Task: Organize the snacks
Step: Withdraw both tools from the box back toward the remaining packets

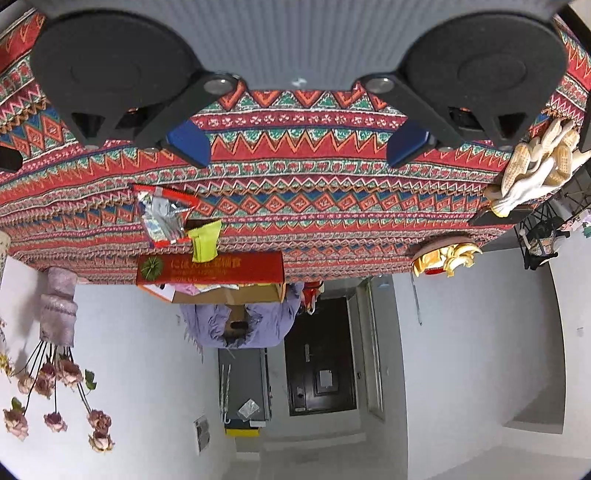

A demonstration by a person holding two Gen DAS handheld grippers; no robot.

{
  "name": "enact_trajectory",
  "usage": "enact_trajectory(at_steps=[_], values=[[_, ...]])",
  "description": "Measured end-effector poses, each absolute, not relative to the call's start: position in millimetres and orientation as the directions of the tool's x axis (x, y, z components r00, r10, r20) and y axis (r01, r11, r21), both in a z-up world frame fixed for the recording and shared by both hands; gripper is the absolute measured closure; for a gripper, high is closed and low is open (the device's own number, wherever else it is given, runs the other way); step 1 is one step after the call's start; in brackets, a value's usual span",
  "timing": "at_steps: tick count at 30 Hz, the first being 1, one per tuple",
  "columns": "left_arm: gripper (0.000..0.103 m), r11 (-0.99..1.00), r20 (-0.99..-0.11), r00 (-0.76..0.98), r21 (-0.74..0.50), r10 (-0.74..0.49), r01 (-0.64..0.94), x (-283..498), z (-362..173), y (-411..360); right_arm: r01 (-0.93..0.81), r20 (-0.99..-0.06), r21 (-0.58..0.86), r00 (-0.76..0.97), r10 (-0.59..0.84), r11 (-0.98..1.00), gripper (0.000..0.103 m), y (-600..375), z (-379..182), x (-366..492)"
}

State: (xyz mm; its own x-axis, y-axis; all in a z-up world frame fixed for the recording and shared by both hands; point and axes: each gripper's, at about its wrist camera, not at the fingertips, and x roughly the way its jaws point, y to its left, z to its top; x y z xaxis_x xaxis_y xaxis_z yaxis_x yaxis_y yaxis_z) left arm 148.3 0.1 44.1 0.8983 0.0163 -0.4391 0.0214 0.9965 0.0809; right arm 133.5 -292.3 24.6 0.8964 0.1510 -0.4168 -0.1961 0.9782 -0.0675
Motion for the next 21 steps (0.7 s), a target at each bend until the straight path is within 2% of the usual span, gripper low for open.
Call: enact_trajectory(at_steps=[11, 17, 21], values=[[0.0, 0.997, -0.497, 0.868, 0.072, 0.025, 0.012, 184.1, 35.7, 0.7, -0.168, -0.468, -0.027, 0.873, 0.137, 0.985, 0.0, -297.9, 20.8, 170.9], [0.0, 0.998, -0.529, 0.848, 0.051, 0.008, 0.022, 217.5, 37.3, 5.1, -0.177, -0.513, 0.111, 0.833, 0.209, 0.978, 0.0, -300.3, 27.8, 220.1], [0.0, 0.998, -0.521, 0.853, 0.045, -0.003, 0.031, 243.2, 46.5, 7.1, -0.164, -0.587, 0.182, 0.773, 0.24, 0.97, 0.0, -289.3, 25.5, 282.4]])
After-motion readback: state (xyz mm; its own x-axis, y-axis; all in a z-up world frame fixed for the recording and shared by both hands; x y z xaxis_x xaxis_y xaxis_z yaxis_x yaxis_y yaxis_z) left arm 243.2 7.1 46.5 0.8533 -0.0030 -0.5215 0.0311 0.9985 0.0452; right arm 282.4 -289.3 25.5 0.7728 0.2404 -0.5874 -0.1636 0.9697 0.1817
